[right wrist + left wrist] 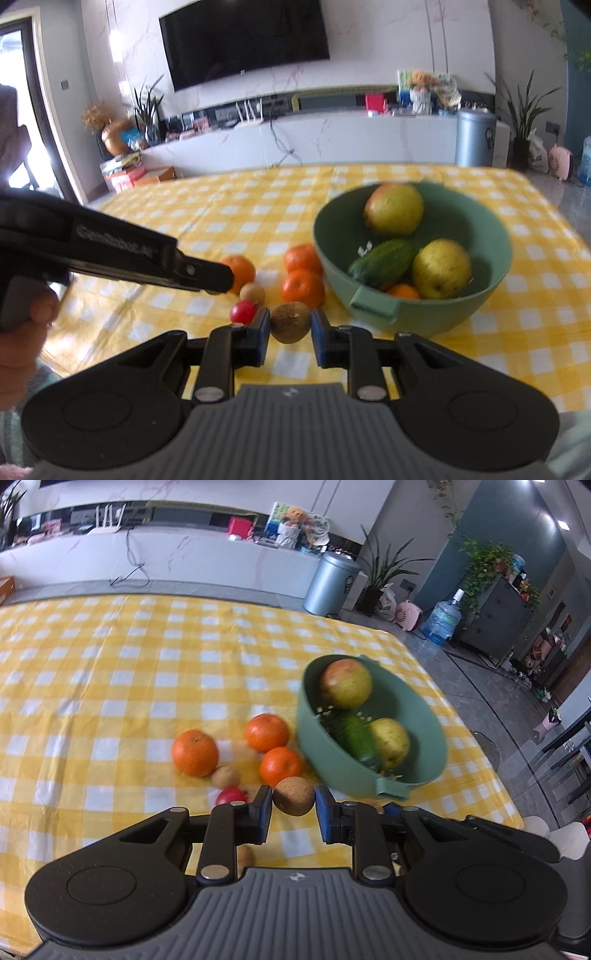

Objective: Organize fruits
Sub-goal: 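Carry both kiwis over the green bowl and open both tools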

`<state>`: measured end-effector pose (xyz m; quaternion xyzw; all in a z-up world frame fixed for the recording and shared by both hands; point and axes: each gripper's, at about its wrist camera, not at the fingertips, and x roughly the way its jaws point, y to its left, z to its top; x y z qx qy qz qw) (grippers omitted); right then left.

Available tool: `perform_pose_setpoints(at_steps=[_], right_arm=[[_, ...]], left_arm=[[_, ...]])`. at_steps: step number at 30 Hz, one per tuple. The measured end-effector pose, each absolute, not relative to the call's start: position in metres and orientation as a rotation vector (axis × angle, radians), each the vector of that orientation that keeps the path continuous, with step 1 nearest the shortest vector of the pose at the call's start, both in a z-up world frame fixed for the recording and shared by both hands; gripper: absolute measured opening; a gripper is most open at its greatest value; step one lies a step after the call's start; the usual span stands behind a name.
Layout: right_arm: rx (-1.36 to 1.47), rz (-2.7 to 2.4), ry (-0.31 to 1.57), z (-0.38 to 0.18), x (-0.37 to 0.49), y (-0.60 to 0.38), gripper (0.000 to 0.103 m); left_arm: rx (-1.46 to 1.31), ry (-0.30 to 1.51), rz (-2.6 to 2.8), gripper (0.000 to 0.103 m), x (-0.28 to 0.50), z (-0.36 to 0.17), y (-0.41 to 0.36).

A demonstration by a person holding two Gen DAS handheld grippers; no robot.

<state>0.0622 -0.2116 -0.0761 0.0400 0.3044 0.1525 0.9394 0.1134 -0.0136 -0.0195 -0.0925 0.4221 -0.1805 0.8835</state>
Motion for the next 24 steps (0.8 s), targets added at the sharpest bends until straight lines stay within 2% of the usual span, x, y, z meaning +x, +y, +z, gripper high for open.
perform_pose_setpoints(at_steps=[11, 24], right_arm=[[0.068, 0.177, 0.522, -0.037, 0.062, -0.264, 0.020], [0.123, 0.128, 0.676, -0.059, 0.116, -0.307, 0.020]], left_arm=[[-0.104, 0.819, -0.456, 0.028, 0.132, 0.005, -0.061], [-0.016, 0.919, -0.463, 0.028, 0.186, -0.020, -0.099]])
